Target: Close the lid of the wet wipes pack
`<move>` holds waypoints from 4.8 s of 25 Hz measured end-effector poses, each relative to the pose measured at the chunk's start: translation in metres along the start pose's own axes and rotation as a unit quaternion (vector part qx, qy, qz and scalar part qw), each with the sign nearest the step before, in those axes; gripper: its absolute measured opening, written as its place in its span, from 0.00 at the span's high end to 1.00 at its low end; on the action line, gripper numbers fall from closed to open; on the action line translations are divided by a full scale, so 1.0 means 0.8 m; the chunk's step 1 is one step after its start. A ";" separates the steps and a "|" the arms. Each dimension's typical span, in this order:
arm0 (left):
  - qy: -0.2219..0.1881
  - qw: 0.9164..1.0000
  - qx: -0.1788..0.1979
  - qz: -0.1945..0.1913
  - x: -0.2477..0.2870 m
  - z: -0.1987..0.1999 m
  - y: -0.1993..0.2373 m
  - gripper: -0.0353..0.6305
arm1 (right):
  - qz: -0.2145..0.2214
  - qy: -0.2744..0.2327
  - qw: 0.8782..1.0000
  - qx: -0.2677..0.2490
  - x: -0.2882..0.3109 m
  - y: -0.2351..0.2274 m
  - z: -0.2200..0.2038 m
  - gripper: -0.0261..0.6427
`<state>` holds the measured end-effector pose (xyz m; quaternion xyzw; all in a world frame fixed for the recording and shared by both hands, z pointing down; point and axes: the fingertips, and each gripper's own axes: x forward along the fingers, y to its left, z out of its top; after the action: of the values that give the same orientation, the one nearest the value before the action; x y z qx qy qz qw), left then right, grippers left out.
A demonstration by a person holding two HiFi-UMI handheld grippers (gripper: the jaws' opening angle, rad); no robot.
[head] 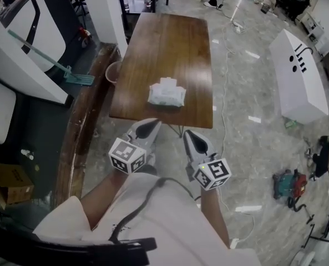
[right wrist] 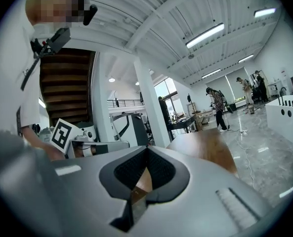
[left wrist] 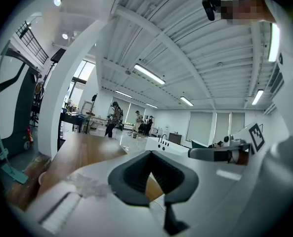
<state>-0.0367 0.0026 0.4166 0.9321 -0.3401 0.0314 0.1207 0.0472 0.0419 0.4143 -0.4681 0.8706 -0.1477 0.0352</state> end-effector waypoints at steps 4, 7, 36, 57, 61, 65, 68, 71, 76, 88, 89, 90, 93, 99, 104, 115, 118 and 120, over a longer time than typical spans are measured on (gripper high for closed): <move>0.001 1.000 -0.004 -0.026 0.028 0.017 0.046 0.94 | -0.011 0.001 1.000 0.009 0.050 -0.025 0.010 0.95; 0.008 0.999 0.007 -0.045 0.045 0.024 0.078 0.94 | -0.013 0.008 1.000 0.016 0.088 -0.039 0.012 0.95; 0.046 0.998 0.006 -0.040 0.162 0.014 0.206 0.94 | 0.006 0.036 0.999 0.004 0.231 -0.134 0.031 0.95; 0.156 0.988 0.017 0.012 0.238 -0.080 0.252 0.90 | 0.053 0.092 0.994 0.036 0.246 -0.204 -0.008 0.95; 0.178 0.984 0.016 0.016 0.250 -0.109 0.268 0.87 | 0.057 0.101 0.992 0.045 0.246 -0.213 -0.016 0.95; 0.202 0.979 0.016 0.017 0.261 -0.136 0.281 0.79 | 0.053 0.110 0.991 0.050 0.243 -0.220 -0.027 0.95; 0.213 0.977 0.008 0.013 0.273 -0.149 0.291 0.69 | 0.049 0.118 0.990 0.053 0.238 -0.225 -0.032 0.95; 0.226 0.974 0.007 0.003 0.284 -0.157 0.303 0.60 | 0.049 0.123 0.990 0.057 0.238 -0.229 -0.036 0.95; 0.245 0.969 0.024 -0.011 0.298 -0.166 0.314 0.54 | 0.044 0.129 0.989 0.056 0.238 -0.237 -0.038 0.95; 0.265 0.963 0.028 -0.046 0.315 -0.182 0.317 0.53 | 0.026 0.130 0.989 0.064 0.238 -0.254 -0.039 0.95; 0.265 0.963 0.028 -0.049 0.317 -0.182 0.317 0.53 | 0.026 0.130 0.989 0.064 0.239 -0.254 -0.039 0.95; 0.265 0.963 0.027 -0.051 0.319 -0.182 0.316 0.53 | 0.025 0.131 0.989 0.065 0.240 -0.254 -0.039 0.95; 0.267 0.962 0.026 -0.057 0.321 -0.183 0.313 0.53 | 0.023 0.131 0.989 0.067 0.241 -0.253 -0.040 0.95; 0.263 0.962 0.029 -0.067 0.320 -0.181 0.303 0.55 | 0.017 0.123 0.990 0.065 0.239 -0.257 -0.034 0.95; 0.259 0.963 0.025 -0.068 0.313 -0.178 0.299 0.57 | 0.016 0.123 0.990 0.062 0.237 -0.255 -0.036 0.95; 0.260 0.962 0.031 -0.073 0.297 -0.180 0.288 0.58 | 0.017 0.120 0.991 0.058 0.236 -0.242 -0.035 0.95; 0.261 0.962 0.032 -0.074 0.291 -0.184 0.286 0.59 | 0.015 0.119 0.991 0.058 0.235 -0.239 -0.036 0.95; 0.263 0.961 0.035 -0.076 0.288 -0.186 0.284 0.59 | 0.014 0.118 0.991 0.058 0.234 -0.238 -0.035 0.95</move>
<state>-0.0024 -0.2732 0.6391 0.9176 -0.2232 0.2781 0.1757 0.0901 -0.2052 0.5103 -0.4322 0.8651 -0.2515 -0.0393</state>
